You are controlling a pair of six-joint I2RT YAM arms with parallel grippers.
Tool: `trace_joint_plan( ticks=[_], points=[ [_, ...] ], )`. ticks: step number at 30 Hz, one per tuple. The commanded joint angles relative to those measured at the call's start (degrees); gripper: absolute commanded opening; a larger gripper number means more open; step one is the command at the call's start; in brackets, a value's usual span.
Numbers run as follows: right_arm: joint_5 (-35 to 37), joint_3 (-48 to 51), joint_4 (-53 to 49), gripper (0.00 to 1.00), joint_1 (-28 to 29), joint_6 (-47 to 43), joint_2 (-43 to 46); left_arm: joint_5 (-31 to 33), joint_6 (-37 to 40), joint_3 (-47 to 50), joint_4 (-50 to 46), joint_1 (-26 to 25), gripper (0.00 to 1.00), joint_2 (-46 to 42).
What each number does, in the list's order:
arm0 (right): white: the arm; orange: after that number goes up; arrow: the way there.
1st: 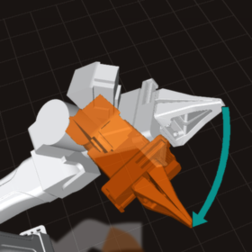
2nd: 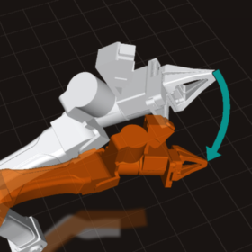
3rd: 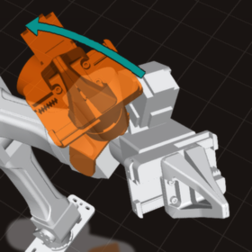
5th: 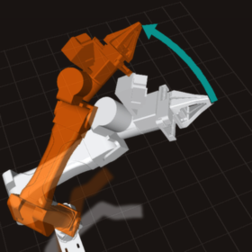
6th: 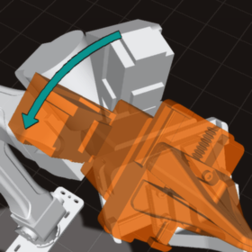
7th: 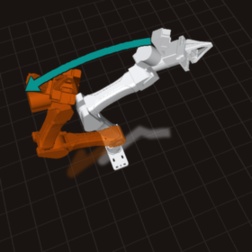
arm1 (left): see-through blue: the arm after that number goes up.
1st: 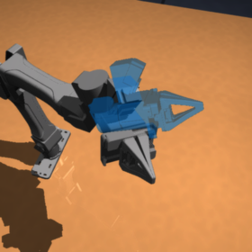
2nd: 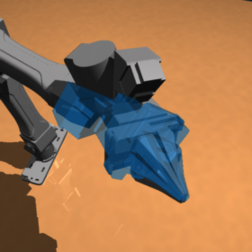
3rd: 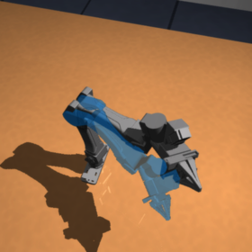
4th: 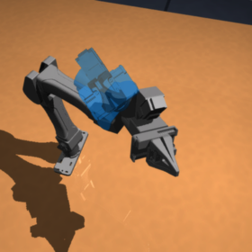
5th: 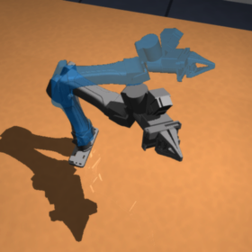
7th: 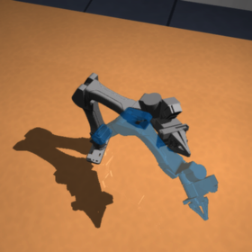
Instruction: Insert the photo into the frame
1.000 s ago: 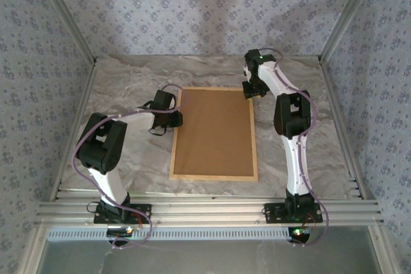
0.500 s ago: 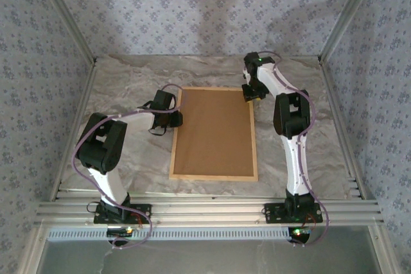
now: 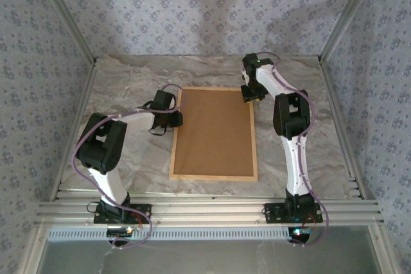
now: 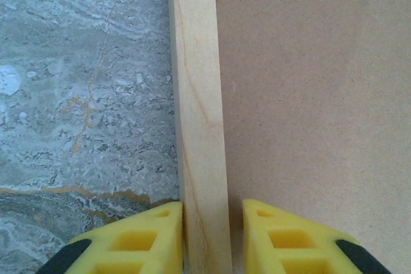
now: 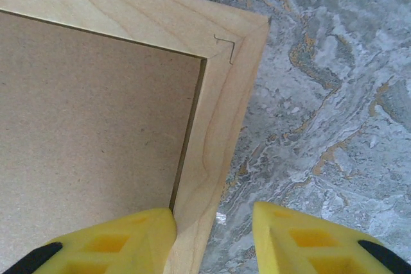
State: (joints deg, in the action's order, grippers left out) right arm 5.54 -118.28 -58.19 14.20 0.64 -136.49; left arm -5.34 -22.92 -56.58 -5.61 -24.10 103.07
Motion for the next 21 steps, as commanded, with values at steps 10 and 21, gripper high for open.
trace_joint_plan(
  ticks=[10, 21],
  points=[
    [0.21, -0.45, -6.31, 0.44, 1.98, -0.64, -5.82, 0.15, 1.65, 1.3, -6.26, 0.15, 0.27, 2.78],
    [0.28, -5.13, -11.39, 0.49, 3.0, -0.89, -8.73, 0.12, 1.65, 0.59, -6.79, 0.1, 0.27, 2.51]
  ],
)
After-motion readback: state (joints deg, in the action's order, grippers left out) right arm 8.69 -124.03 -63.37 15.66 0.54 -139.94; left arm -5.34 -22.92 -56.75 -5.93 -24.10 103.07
